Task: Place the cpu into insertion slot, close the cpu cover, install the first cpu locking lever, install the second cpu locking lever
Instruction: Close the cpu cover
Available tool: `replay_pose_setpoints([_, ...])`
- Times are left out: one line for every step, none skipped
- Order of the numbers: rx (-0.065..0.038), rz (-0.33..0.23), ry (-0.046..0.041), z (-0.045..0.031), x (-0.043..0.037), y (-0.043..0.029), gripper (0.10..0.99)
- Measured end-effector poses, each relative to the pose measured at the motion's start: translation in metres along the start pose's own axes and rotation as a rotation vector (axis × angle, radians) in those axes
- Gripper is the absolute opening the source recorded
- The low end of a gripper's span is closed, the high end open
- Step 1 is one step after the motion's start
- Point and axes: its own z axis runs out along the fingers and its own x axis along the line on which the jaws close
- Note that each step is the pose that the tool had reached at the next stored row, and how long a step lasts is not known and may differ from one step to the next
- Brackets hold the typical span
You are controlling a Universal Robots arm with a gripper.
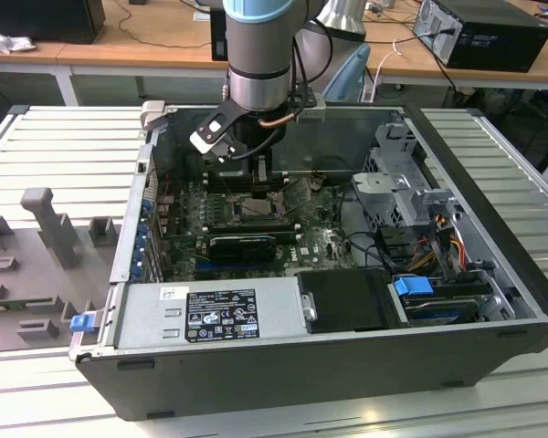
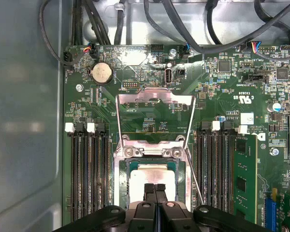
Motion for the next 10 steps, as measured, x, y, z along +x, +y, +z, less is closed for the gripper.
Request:
replay_pose_setpoints([0.0, 0.0, 0.0001, -0.0002, 0.0001, 0.0, 0.106])
replay_pose_setpoints([0.0, 0.0, 0.0002, -0.0004, 0.0001, 0.0, 0.106])
replay_pose_setpoints([0.0, 0.0, 0.0, -0.0007, 0.0001, 0.0, 0.106])
replay_pose_setpoints([0.0, 0.0, 0.0001, -0.0007, 0.0001, 0.0, 0.106])
replay_pose_setpoints([0.0, 0.0, -0.0001, -0.0012, 0.0001, 0.0, 0.106])
replay_pose_setpoints([0.0, 0.0, 0.0001, -0.0016, 0.0002, 0.0001, 0.106])
replay_pose_setpoints([0.0, 0.0, 0.0, -0.0018, 0.0002, 0.0001, 0.106])
replay_pose_setpoints([0.0, 0.0, -0.0001, -0.0019, 0.0002, 0.0001, 0.106])
replay_pose_setpoints([0.0, 0.0, -0.0002, -0.0022, 0.0002, 0.0001, 0.106])
replay_pose_setpoints([0.0, 0.0, -0.0001, -0.0025, 0.0002, 0.0001, 0.106])
